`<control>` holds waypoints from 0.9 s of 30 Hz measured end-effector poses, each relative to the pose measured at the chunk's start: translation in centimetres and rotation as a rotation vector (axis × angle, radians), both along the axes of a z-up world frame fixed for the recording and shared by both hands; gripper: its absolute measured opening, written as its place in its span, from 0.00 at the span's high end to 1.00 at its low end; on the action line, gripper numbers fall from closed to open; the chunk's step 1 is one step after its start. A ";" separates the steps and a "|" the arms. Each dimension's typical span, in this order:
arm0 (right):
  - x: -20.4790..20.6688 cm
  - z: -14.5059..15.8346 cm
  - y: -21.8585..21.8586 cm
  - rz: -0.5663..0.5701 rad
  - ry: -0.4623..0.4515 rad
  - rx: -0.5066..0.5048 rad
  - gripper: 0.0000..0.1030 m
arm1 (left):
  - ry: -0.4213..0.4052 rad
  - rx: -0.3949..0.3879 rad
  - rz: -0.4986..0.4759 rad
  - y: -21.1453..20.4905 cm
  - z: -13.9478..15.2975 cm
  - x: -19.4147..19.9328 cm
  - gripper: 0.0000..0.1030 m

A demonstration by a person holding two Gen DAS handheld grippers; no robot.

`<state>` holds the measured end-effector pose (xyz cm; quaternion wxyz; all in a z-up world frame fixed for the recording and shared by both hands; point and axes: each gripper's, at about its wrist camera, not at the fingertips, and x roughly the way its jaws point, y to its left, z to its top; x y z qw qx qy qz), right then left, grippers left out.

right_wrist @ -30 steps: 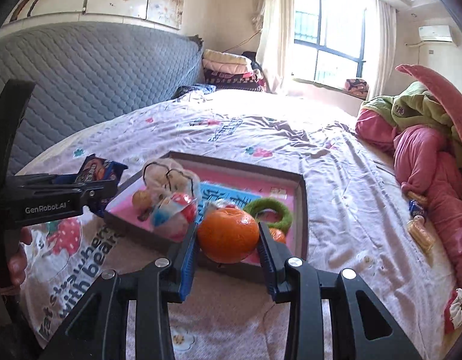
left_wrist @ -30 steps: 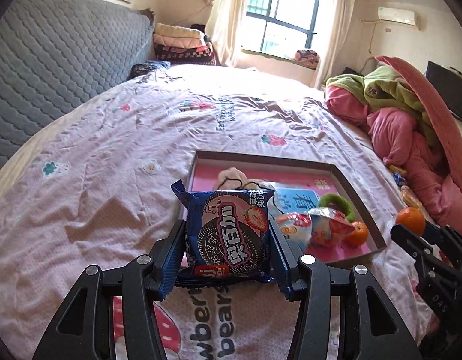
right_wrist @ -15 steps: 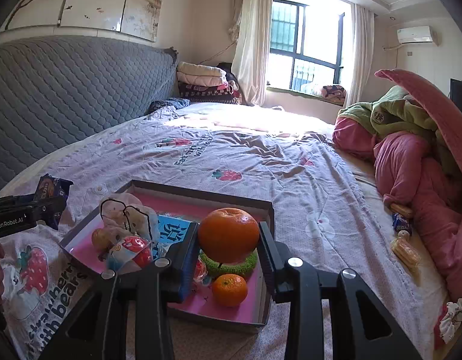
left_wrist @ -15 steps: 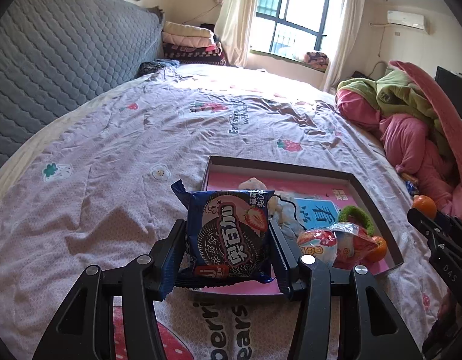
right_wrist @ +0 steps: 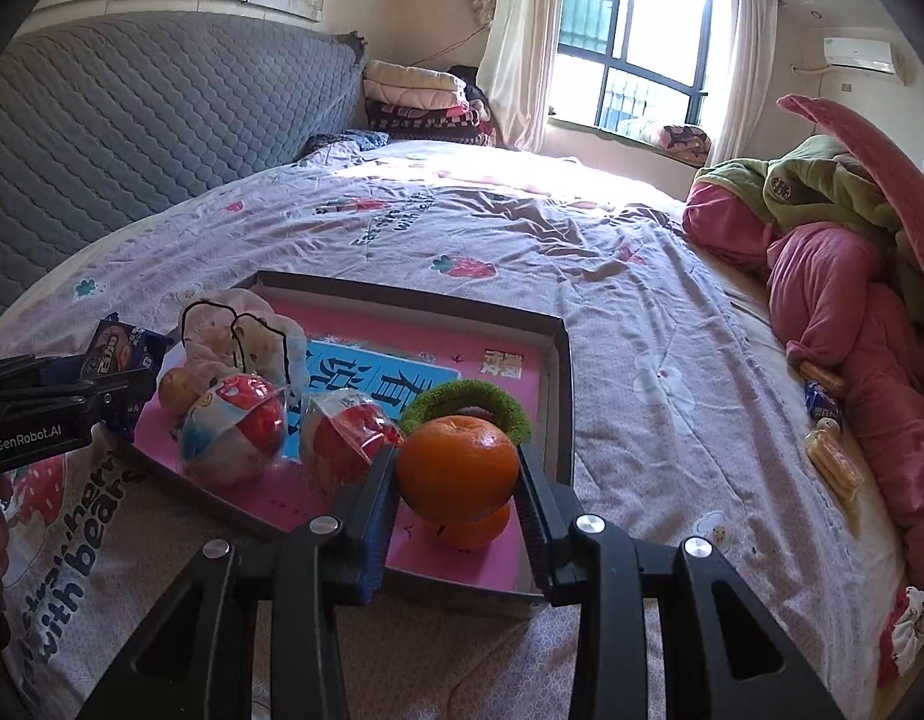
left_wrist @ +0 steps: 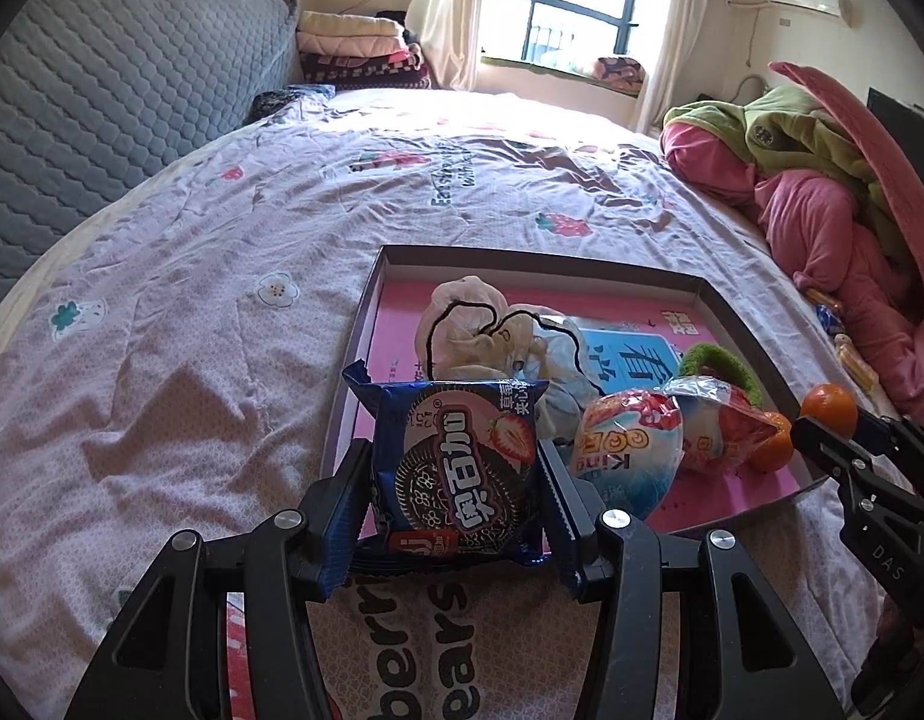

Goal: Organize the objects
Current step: 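Lift and carry the snack pack with the left gripper while the right carries the orange over the tray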

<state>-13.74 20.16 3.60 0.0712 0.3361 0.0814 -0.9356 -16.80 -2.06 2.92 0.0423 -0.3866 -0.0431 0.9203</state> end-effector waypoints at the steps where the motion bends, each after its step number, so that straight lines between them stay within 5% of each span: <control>1: 0.0 -0.1 0.0 -0.002 -0.002 0.003 0.63 | -0.003 0.000 -0.004 0.1 -0.1 0.0 0.47; 27: -0.7 -1.6 -0.3 0.002 -0.054 0.027 0.63 | 0.002 -0.004 -0.050 2.3 -0.4 -0.4 0.47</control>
